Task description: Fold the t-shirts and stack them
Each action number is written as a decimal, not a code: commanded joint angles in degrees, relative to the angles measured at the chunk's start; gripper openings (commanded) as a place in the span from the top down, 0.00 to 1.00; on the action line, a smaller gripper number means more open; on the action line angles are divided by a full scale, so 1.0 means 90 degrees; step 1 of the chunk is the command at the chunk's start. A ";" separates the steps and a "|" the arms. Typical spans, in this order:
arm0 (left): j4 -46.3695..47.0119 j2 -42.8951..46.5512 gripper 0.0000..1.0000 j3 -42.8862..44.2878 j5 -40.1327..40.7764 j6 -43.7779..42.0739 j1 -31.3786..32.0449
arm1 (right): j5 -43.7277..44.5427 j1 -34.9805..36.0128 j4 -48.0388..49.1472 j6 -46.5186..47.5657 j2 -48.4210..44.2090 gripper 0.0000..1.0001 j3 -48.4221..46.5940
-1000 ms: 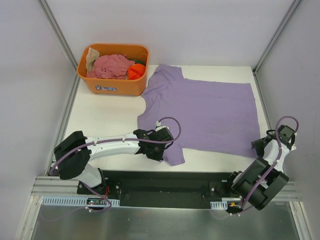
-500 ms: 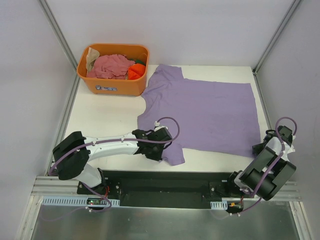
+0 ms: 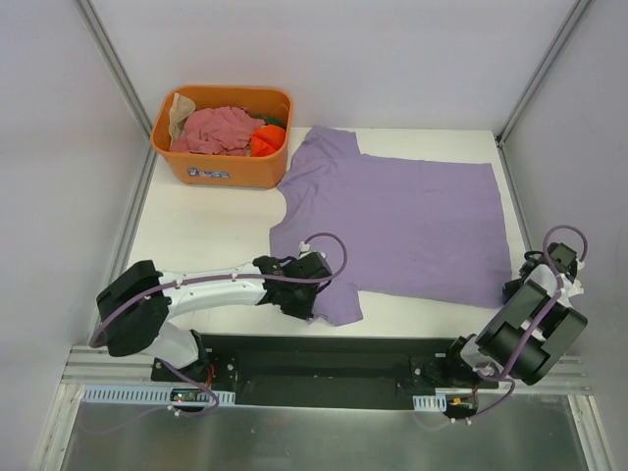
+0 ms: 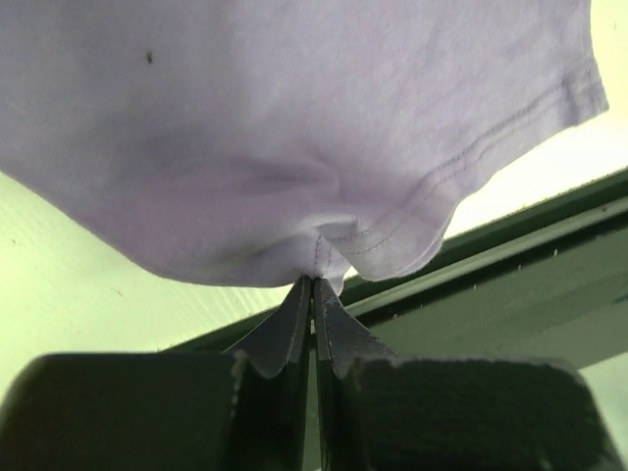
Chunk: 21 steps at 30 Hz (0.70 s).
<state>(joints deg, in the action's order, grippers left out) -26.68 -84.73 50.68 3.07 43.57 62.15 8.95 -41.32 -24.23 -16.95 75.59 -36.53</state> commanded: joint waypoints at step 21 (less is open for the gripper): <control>-0.0063 0.2196 1.00 -0.1284 -0.2040 0.0949 0.0701 | -0.0897 -0.0565 -0.1399 0.0780 -0.1474 1.00 -0.0316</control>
<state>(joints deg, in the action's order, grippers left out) -25.93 -69.43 41.63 -12.53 46.85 67.18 2.35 -45.56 -31.59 -11.88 66.50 -37.87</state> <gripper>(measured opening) 0.003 0.010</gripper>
